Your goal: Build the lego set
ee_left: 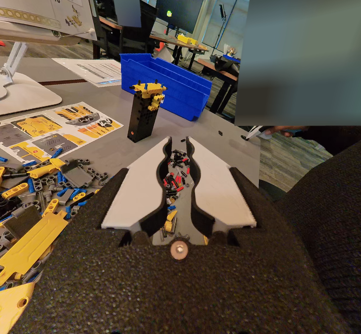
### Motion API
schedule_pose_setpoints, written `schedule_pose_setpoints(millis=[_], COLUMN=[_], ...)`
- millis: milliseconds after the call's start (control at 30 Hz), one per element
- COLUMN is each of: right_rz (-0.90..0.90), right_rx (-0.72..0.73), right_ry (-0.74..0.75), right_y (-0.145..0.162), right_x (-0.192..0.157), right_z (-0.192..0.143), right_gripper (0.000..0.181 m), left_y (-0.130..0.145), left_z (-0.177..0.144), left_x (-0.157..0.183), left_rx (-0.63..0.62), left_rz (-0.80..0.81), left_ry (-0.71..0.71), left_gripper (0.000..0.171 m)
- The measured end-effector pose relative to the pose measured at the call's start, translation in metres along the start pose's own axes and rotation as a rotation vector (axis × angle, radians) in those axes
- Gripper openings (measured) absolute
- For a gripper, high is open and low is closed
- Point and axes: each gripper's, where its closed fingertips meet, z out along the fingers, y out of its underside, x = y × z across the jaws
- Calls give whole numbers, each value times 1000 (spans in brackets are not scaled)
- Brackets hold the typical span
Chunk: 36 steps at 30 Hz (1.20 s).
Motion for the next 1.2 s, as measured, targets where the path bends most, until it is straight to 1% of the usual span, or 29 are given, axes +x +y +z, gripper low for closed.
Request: schedule_pose_setpoints(millis=[167, 433, 533, 600, 633, 700, 767, 833, 1000, 1200], right_rz=[-3, -16, -73, -125, -136, -147, -142, -157, -255, -273], right_rx=[-13, 2, 1, -1, 22, 143, 308, 421, 543, 685], right_ry=[-12, 17, 48, 104, 140, 164, 134, 108, 145, 102], right_y=[-1, -3, -4, -9, -16, -41, -71, -92, -125, -161], right_x=[0, 1, 2, 4, 6, 1, -14, -28, -48, -65], right_z=[-3, -11, -14, -19, -24, -39, -56, -69, -83, -99], right_gripper=[0, 0, 0, 0, 0, 0, 0, 0, 0, 0], left_y=[-4, -15, -20, -17, -13, -14, -15, -16, -17, -25], left_z=[-1, -4, -7, -10, -10, -14, -18, -20, -21, -17], left_x=[1, 5, 5, 3, 3, 4, 5, 6, 1, -8], left_rx=[11, 23, 28, 26, 24, 25, 31, 37, 22, 19], left_rz=[4, 0, 14, 28, 34, 48, 56, 49, 28, 28], left_ry=[1, 25, 21, 10, 4, -13, -34, -48, -72, -73], left_gripper=[14, 14, 14, 14, 14, 14, 14, 14, 14, 14])
